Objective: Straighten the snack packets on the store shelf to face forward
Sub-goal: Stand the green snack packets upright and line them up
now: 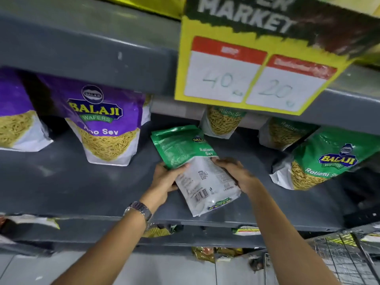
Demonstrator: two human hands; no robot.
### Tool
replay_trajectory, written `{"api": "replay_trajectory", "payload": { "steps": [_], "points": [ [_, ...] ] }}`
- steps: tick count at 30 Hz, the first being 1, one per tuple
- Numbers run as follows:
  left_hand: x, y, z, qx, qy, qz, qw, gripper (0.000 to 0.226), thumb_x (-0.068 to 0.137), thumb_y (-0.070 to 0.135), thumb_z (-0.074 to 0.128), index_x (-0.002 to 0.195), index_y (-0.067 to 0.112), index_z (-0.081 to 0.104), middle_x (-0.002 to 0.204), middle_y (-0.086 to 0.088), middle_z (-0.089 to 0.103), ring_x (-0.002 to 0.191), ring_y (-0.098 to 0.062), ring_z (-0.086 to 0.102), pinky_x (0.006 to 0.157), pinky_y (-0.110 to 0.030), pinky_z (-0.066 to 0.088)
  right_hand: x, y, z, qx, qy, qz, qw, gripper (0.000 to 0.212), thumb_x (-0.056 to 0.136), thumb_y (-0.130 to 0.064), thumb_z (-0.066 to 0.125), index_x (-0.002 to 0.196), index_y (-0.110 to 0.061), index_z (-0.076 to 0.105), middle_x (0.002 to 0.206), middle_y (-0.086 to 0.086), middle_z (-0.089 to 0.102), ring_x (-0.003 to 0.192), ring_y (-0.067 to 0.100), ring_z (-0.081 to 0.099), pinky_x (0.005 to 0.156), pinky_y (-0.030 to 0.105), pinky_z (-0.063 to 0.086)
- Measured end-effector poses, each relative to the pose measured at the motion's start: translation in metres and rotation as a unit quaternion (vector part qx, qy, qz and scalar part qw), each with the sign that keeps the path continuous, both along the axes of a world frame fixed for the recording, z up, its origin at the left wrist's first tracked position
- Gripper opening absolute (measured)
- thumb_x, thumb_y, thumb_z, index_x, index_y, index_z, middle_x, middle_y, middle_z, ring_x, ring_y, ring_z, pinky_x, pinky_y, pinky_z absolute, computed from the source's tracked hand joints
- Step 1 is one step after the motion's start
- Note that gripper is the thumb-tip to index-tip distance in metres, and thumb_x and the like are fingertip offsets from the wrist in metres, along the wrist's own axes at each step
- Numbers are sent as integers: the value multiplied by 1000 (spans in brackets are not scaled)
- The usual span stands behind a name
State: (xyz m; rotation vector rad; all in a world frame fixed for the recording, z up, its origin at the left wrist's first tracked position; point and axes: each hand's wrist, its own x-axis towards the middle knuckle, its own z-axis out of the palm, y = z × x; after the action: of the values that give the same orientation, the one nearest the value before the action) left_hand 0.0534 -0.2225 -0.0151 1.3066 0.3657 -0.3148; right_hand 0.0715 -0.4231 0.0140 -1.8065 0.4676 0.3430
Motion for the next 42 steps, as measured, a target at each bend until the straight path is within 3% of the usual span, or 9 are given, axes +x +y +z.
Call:
{"api": "replay_trajectory", "payload": {
  "steps": [8, 12, 16, 20, 26, 28, 32, 35, 42],
  "points": [
    [-25, -21, 28, 90, -155, 39, 983, 59, 66, 14, 82, 110, 18, 44, 103, -5, 62, 91, -18, 61, 64, -25, 49, -39, -39, 3, 78, -123, -27, 989, 44, 74, -14, 76, 112, -6, 56, 97, 9, 66, 76, 14, 65, 59, 20, 50],
    [-11, -40, 49, 121, -265, 0, 957, 63, 65, 5, 81, 110, 20, 40, 99, 7, 55, 81, -1, 57, 65, -13, 48, -38, -57, 16, 30, -239, -45, 970, 51, 74, -6, 76, 117, -11, 49, 102, 18, 64, 88, 21, 63, 74, 35, 57],
    [10, -53, 54, 156, -335, -14, 929, 65, 63, 4, 82, 112, 21, 42, 105, 14, 54, 89, -7, 58, 69, -20, 52, -31, -64, 20, 41, -284, -76, 955, 59, 73, 9, 70, 125, 0, 43, 99, 7, 65, 81, 1, 67, 68, 17, 54],
    [19, -58, 52, 195, -354, -2, 915, 57, 66, -1, 78, 113, 8, 46, 98, 9, 55, 89, -7, 58, 66, -10, 50, -29, -72, 16, 55, -269, -73, 959, 64, 71, 10, 73, 126, 3, 42, 107, 15, 62, 91, 16, 64, 71, 24, 56],
    [-6, -66, 43, 209, -338, 43, 917, 72, 70, 4, 77, 130, 13, 39, 127, 3, 44, 111, -9, 50, 89, -27, 47, -23, -87, 39, 187, -311, -39, 931, 69, 68, -7, 78, 129, -4, 47, 123, 12, 63, 114, 20, 61, 86, 24, 50],
    [-29, -77, 35, 211, -330, 110, 914, 67, 71, 3, 75, 127, 16, 41, 123, 8, 40, 105, -3, 51, 87, -28, 48, -18, -88, 49, 204, -303, -23, 931, 76, 58, -22, 85, 125, -6, 52, 117, 8, 66, 113, 20, 61, 89, 24, 49],
    [-66, -108, 18, 255, -335, 141, 896, 56, 71, 1, 72, 111, 25, 42, 105, 17, 44, 94, -9, 56, 82, -33, 52, -15, -83, 53, 139, -310, -31, 940, 67, 58, -14, 85, 117, 1, 57, 114, 14, 68, 108, 24, 64, 91, 34, 49],
    [-73, -128, 8, 258, -344, 28, 902, 74, 66, 10, 78, 125, 25, 35, 121, 7, 39, 116, -17, 46, 95, -13, 39, -24, -76, 50, 98, -339, -76, 932, 57, 63, -8, 84, 112, -1, 56, 111, 13, 69, 103, 22, 67, 91, 37, 52],
    [-54, -145, 8, 230, -311, -32, 922, 123, 56, 32, 87, 148, 16, 6, 154, -6, 20, 143, -19, 19, 114, -45, 30, -58, -60, 43, 22, -366, -99, 925, 49, 61, -23, 87, 97, -32, 56, 104, 3, 71, 97, 16, 68, 84, 34, 56]
  ]
}}
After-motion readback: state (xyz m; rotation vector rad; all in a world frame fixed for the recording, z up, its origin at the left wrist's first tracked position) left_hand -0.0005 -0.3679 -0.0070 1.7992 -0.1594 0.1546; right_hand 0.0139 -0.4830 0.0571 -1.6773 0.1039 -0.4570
